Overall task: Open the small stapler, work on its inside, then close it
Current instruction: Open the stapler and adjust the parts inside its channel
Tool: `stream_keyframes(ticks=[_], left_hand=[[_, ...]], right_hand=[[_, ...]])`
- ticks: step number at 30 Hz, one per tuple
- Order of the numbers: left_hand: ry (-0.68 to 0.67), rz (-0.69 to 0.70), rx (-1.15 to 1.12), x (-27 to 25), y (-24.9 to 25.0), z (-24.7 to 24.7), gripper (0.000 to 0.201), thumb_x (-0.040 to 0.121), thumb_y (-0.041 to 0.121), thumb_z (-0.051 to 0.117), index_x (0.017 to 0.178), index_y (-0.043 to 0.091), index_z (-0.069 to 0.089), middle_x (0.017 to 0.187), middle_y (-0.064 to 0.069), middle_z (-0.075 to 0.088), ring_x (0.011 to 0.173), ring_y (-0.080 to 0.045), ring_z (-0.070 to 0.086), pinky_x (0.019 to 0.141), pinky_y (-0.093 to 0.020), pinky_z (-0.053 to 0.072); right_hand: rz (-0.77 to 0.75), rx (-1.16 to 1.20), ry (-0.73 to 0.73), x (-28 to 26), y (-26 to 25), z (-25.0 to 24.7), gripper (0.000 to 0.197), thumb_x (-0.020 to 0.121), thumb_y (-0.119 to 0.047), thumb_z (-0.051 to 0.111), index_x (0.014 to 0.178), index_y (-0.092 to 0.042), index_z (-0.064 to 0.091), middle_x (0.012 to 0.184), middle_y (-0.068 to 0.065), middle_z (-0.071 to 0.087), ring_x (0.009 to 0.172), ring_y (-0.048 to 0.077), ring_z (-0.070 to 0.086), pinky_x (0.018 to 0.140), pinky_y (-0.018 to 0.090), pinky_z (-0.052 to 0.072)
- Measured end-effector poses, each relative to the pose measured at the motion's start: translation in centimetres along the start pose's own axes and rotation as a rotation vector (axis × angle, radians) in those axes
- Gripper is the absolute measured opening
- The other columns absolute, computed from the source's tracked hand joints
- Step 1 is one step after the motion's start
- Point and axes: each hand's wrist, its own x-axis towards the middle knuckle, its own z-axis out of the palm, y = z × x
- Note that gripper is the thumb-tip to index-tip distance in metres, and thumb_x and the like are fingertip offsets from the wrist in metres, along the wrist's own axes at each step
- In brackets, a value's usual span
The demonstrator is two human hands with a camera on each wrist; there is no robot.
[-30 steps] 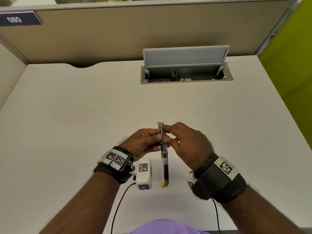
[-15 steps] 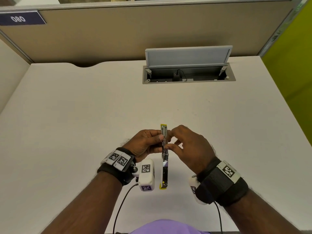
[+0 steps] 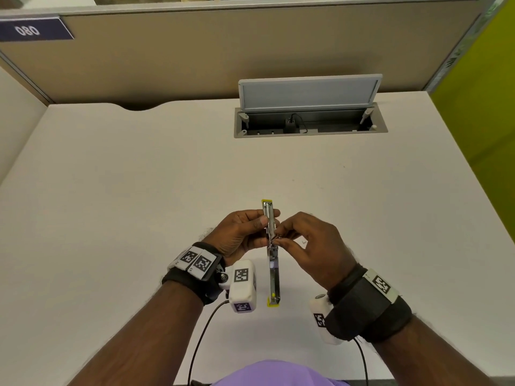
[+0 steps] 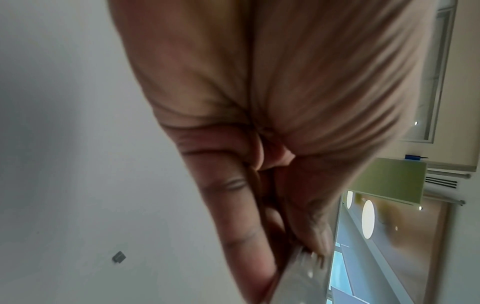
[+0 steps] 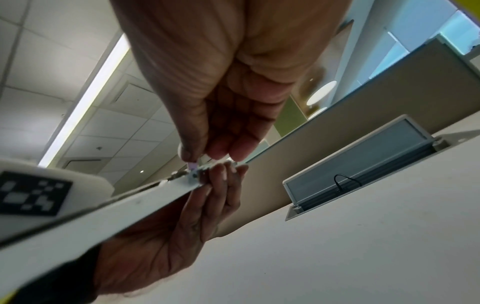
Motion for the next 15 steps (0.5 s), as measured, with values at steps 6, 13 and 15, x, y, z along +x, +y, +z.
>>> stream_keyframes(ticks=[6,13,15], left_hand=[[0.052,0.006,-0.013,-0.1,-0.5,-1.1,0.024,0.093,0.006,0.047,0.109,0.003,0.065,0.082,-0.003,0.074,0.071,-0.016,0.072,0.062,-0.022,0.058],[0.147,-0.008,-0.058,-0.9,-2.0,-3.4,0.023,0.093,0.003,0.046,0.107,0.001,0.065,0.086,-0.006,0.075,0.075,-0.025,0.073,0.066,-0.028,0.060],[0.173,-0.017,-0.057,-1.1,-2.7,-3.9,0.023,0.093,0.003,0.047,0.106,0.002,0.066,0.089,-0.007,0.076,0.078,-0.026,0.073,0.069,-0.030,0.060]], right_hand=[[-0.012,-0.032,-0.094,-1.2,0.2,0.7,0.019,0.085,-0.020,0.067,0.102,-0.023,0.060,0.096,-0.009,0.060,0.082,0.006,0.057,0.072,0.017,0.049],[0.575,-0.141,0.079,-2.2,9.6,-0.1,0.025,0.083,-0.011,0.067,0.107,-0.017,0.063,0.107,0.005,0.061,0.073,0.018,0.060,0.078,0.027,0.047],[0.640,-0.185,-0.054,-2.8,12.0,0.9,0.029,0.082,-0.014,0.067,0.110,-0.016,0.062,0.111,0.009,0.060,0.083,0.019,0.058,0.084,0.031,0.046]])
